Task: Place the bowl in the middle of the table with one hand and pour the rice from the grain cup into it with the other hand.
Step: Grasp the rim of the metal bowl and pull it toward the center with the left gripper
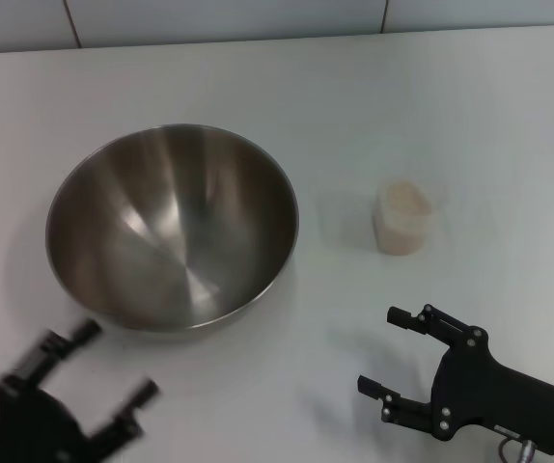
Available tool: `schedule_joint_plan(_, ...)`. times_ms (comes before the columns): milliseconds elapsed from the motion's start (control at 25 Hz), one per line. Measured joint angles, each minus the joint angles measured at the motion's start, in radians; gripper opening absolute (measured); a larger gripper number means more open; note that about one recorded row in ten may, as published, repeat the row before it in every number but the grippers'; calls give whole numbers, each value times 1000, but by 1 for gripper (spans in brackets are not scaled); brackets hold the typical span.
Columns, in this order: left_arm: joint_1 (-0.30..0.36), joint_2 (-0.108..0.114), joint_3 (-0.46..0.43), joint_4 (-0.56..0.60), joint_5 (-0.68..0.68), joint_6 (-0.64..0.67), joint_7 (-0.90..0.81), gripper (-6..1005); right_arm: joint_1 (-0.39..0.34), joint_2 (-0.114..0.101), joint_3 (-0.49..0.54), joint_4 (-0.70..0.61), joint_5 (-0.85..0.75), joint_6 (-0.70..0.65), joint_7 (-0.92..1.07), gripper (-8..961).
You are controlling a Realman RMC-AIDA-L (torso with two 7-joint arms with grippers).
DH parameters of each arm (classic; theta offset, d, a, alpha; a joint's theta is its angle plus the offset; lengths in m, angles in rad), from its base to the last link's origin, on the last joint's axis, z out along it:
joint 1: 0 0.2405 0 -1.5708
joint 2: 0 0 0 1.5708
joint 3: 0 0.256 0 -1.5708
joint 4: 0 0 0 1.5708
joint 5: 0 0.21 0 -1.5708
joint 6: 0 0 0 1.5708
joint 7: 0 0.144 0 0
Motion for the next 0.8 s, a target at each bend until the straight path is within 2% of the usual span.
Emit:
schedule_joint_plan(40,6,3,-67,19,-1,58,-65,830,0,0,0,0,0,0,0,813)
schedule_joint_plan(80,6,3,-67,19,-1,58,-65,830,0,0,0,0,0,0,0,813)
schedule_joint_plan(160,5,4,-140,60,-1,99,-147,830,0,0,0,0,0,0,0,813)
schedule_joint_plan(200,0,2,-168,89,0,108,-209,830,2,0,0,0,0,0,1,813)
schedule_joint_plan(240,-17,1,-216,167,0,99,-357,830,4,0,0,0,0,0,3,813)
schedule_joint_plan(280,-17,1,-216,167,0,99,-357,830,4,0,0,0,0,0,3,813)
schedule_joint_plan(320,-27,0,-233,212,0,84,-450,829,6,0,0,0,0,1,4,813)
schedule_joint_plan(400,-44,-4,-254,330,1,35,-622,829,6,0,0,0,0,0,7,813)
schedule_joint_plan(440,-53,-11,-251,476,6,-43,-770,829,7,0,0,0,0,-3,7,813)
schedule_joint_plan(480,-53,-11,-251,476,6,-43,-770,827,7,0,0,0,0,-3,7,813)
schedule_joint_plan(600,-52,-18,-170,680,10,-195,-979,820,7,-1,1,0,0,-8,7,813)
schedule_joint_plan(640,-52,-18,-145,715,11,-224,-1017,818,7,-1,1,0,0,-9,7,813)
schedule_joint_plan(800,-42,-13,67,935,49,-418,-1238,816,8,-1,2,0,0,-13,7,813)
